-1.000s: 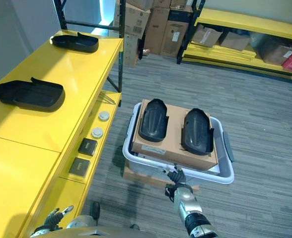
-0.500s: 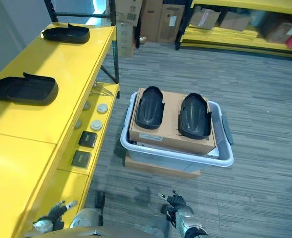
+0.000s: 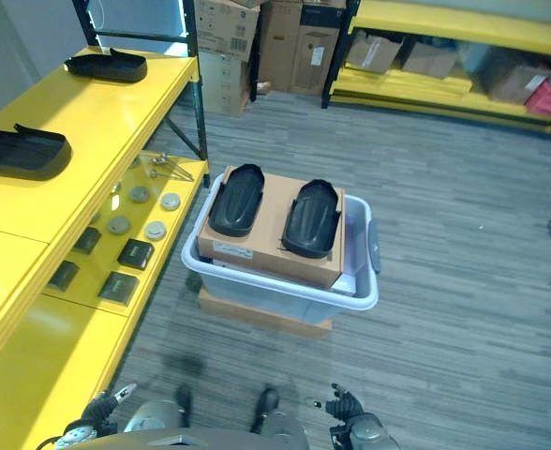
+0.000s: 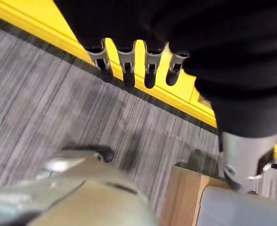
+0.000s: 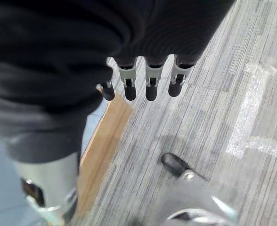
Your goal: Move parts from the plastic box to the shelf.
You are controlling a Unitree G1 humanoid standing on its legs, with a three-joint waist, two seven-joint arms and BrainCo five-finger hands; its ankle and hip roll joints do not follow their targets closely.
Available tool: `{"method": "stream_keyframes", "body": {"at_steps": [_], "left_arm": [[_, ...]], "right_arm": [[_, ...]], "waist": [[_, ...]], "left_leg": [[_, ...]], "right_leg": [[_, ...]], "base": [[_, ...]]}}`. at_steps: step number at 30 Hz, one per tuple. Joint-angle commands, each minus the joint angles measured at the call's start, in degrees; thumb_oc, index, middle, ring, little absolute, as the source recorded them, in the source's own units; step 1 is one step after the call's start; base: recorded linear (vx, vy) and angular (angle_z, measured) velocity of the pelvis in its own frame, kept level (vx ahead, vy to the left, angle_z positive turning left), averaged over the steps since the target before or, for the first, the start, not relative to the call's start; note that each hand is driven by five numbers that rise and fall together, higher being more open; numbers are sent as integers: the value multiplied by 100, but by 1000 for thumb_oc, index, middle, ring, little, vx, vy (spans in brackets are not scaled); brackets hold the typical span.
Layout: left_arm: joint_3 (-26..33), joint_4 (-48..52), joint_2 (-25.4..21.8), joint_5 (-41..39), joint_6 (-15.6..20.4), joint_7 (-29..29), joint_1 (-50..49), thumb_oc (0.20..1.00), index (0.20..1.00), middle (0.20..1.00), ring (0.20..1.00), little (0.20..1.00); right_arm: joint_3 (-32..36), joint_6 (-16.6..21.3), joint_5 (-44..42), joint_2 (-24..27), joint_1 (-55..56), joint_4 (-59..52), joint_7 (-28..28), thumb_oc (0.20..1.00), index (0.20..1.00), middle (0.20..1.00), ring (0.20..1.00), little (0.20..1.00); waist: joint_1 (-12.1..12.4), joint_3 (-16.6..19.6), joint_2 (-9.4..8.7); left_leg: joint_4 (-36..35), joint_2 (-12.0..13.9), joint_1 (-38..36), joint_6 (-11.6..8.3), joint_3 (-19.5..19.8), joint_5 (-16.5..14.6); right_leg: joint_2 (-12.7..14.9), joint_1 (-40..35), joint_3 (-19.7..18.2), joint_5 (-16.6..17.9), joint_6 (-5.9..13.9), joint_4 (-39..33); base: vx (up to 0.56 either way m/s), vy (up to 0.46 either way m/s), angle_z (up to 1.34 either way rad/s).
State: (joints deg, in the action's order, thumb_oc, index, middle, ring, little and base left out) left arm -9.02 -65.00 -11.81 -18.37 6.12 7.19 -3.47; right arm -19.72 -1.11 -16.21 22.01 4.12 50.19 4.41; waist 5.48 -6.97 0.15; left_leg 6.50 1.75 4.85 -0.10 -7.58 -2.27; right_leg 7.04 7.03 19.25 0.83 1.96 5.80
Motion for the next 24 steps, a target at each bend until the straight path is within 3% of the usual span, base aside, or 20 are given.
{"method": "stream_keyframes", "body": {"at_steps": [1,2,3,6,8,12,15,18,24], "left_arm": [[-65,30,-49,111,226,-17,181,1000,1000,1000,1000,1000],[-21,54,-37,161,227,-16,114,1000,1000,1000,1000,1000],[-17,68,-39,184,224,-9,96,1000,1000,1000,1000,1000],[-21,106,-84,354,293,50,-91,1000,1000,1000,1000,1000],[55,154,-164,378,364,11,-270,1000,1000,1000,1000,1000],[109,158,-277,399,464,-94,-431,1000,1000,1000,1000,1000],[183,114,-480,276,467,-275,-457,1000,1000,1000,1000,1000],[204,98,-528,289,457,-319,-466,1000,1000,1000,1000,1000],[123,-12,-653,544,511,-393,-547,1000,1000,1000,1000,1000]], "right_arm": [[-64,335,-138,-150,-410,-646,68,1000,1000,1000,1000,1000],[-147,569,-111,-120,-400,-1072,145,1000,1000,1000,1000,1000],[-153,465,-168,-105,-403,-1239,171,1000,1000,1000,1000,1000],[-5,811,-410,132,-575,-2520,678,1000,1000,1000,1000,1000],[328,915,-202,385,-819,-3488,1198,1000,1000,1000,1000,1000],[954,997,55,886,-1351,-4262,1803,1000,1000,1000,1000,1000],[1498,804,20,1542,-2275,-4398,2100,1000,1000,1000,1000,1000],[1579,732,86,1713,-2584,-4305,2281,1000,1000,1000,1000,1000],[1885,143,26,2310,-3208,-3329,2663,1000,1000,1000,1000,1000]], "waist": [[116,-185,-26],[131,-143,-12],[131,-136,-15],[192,-63,-38],[247,-20,-29],[339,-5,13],[489,-23,37],[552,-30,38],[817,10,-1]], "left_leg": [[-267,72,38,-291,374,120],[-406,3,-26,-265,467,140],[-445,3,-50,-258,461,145],[-703,-17,-211,-202,542,195],[-799,-45,-280,-153,575,186],[-872,-60,-328,-96,573,159],[-933,-82,-362,-60,624,126],[-970,-83,-383,-53,655,130],[-996,-104,-438,-71,811,130]], "right_leg": [[26,-646,-367,46,394,-839],[16,-663,-424,90,415,-920],[15,-678,-427,100,422,-940],[2,-768,-458,169,494,-1044],[12,-762,-486,158,530,-1036],[47,-739,-463,135,575,-992],[75,-736,-391,116,617,-962],[82,-752,-334,114,629,-962],[135,-871,-97,84,672,-939]], "base": [[73,136,11],[54,83,6],[96,97,-12],[127,58,-12],[89,70,7],[82,92,4],[73,75,3],[50,22,0],[115,-7,17]]}}
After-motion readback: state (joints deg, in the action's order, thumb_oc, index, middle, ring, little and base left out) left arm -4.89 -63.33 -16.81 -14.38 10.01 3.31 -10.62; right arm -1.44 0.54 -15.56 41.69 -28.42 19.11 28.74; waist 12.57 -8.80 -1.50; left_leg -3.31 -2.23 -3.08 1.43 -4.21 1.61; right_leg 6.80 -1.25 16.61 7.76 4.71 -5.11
